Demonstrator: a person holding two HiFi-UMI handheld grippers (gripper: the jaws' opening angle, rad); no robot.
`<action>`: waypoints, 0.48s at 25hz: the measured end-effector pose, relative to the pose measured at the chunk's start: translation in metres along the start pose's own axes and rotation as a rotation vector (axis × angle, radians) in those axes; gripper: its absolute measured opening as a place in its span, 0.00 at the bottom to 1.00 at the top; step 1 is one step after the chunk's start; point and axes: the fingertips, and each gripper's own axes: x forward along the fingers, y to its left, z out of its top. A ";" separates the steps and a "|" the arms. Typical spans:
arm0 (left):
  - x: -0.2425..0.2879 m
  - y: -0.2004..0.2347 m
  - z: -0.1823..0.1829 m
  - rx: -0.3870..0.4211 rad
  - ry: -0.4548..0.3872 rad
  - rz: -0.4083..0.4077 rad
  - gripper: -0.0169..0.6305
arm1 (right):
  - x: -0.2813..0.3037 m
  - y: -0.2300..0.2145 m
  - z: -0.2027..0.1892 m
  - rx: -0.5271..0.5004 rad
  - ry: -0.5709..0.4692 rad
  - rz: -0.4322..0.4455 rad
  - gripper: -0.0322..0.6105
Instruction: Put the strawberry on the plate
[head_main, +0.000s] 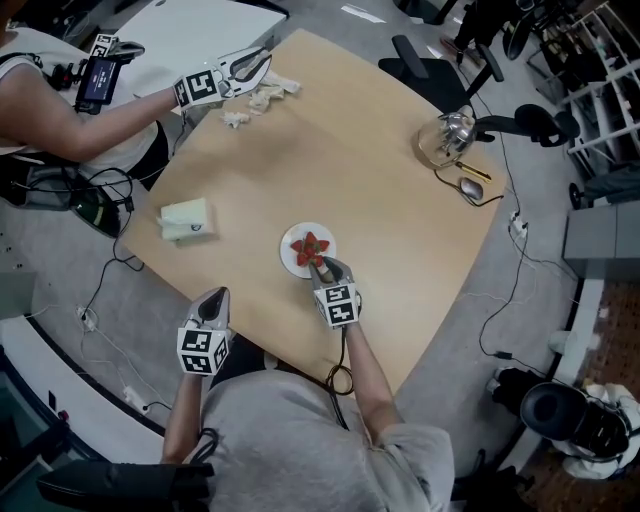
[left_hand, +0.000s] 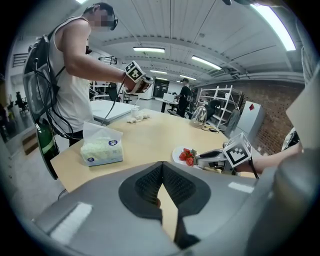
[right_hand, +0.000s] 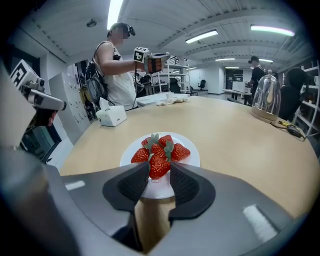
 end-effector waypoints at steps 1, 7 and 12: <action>0.001 0.001 0.000 -0.001 0.000 0.000 0.05 | 0.001 0.000 -0.001 0.002 0.004 0.001 0.27; -0.001 0.001 0.000 0.002 -0.001 -0.003 0.05 | 0.003 -0.001 -0.005 0.025 0.006 -0.001 0.27; -0.006 0.001 0.001 0.007 -0.011 -0.003 0.05 | 0.003 0.000 -0.004 0.031 -0.001 0.006 0.27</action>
